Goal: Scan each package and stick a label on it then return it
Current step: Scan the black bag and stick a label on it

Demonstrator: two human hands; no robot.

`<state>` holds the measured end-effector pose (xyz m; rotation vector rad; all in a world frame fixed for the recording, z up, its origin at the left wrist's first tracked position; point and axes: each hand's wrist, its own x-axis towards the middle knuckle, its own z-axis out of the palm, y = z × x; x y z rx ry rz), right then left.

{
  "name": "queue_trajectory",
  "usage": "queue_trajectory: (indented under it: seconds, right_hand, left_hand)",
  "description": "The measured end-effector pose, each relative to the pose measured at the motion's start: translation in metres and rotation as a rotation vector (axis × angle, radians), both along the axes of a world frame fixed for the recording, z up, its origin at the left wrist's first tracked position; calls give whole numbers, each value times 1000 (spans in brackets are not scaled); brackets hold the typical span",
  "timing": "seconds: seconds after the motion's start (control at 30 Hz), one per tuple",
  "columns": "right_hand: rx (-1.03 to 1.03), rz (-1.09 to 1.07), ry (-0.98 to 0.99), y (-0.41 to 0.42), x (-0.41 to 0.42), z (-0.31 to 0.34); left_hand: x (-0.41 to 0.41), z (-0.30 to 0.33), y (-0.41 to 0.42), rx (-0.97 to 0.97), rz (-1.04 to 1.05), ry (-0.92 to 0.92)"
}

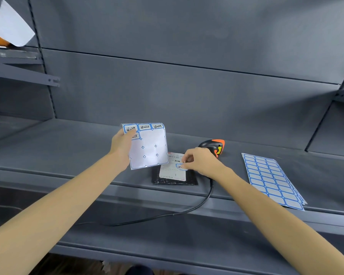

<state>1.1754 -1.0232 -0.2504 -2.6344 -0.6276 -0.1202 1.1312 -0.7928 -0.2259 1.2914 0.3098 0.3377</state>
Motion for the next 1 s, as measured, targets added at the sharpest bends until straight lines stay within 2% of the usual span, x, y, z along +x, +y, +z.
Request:
queue_trajectory:
  seconds: [0.13, 0.33, 0.43, 0.5, 0.6, 0.7, 0.8, 0.93, 1.0]
  right_hand:
    - [-143, 128, -123, -5, -11, -4]
    - [-433, 205, -113, -9, -16, -2]
    - [-451, 222, -13, -11, -13, 1]
    - [-267, 201, 55, -13, -12, 4]
    - [267, 81, 90, -12, -12, 17]
    - [759, -76, 334, -5, -12, 40]
    - [930, -44, 453, -3, -15, 59]
    - [1031, -31, 260, -13, -16, 69]
    - [1070, -73, 212, -33, -14, 74]
  left_hand:
    - [0, 0, 2, -8, 14, 2]
    - [-1, 0, 4, -17, 13, -7]
    - [-2, 1, 3, -18, 13, -11]
    - [-3, 3, 2, -31, 6, -12]
    - [-5, 10, -5, -64, -52, -8]
    - [-7, 19, -22, -91, -171, -11]
    - [-9, 27, -49, -63, -276, -32]
    - [-2, 29, -75, -59, -426, -66]
    - [3, 25, -78, 48, -363, 30]
